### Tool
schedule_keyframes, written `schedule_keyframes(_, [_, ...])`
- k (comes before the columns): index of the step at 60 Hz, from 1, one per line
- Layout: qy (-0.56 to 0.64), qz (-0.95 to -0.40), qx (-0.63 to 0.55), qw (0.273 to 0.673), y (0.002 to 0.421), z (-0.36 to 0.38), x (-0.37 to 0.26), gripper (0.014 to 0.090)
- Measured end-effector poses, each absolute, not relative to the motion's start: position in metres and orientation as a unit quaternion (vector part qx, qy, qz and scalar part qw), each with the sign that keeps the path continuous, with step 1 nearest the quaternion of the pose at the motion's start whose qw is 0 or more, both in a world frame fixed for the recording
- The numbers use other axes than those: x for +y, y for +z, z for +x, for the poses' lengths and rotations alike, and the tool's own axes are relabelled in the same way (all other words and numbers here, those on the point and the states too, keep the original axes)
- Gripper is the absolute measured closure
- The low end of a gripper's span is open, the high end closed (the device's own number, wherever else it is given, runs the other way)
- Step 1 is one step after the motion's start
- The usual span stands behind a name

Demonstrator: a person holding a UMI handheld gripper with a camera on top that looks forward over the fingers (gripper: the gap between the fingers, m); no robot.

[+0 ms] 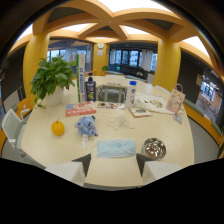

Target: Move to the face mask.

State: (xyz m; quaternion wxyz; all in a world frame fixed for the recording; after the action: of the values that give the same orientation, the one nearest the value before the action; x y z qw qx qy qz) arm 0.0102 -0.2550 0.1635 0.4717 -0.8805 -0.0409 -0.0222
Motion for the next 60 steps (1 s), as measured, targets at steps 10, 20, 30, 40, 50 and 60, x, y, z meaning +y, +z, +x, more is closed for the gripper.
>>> schedule_keyframes(10, [-0.029, -0.878, -0.041, 0.475, 0.164, 0.003, -0.262, 0.0187])
schedule_keyframes(20, [-0.039, -0.879, -0.036, 0.474, 0.155, -0.008, -0.276, 0.0190])
schedule_keyframes(30, [-0.052, -0.886, -0.022, 0.460, 0.131, -0.006, -0.284, 0.0188])
schedule_keyframes(40, [-0.044, -0.893, -0.022, 0.447, 0.102, -0.004, -0.263, 0.0189])
schedule_keyframes(50, [-0.031, -0.900, -0.032, 0.433, 0.068, 0.003, -0.220, 0.0187])
schedule_keyframes(60, [-0.018, -0.907, -0.033, 0.420, 0.046, 0.013, -0.183, 0.0189])
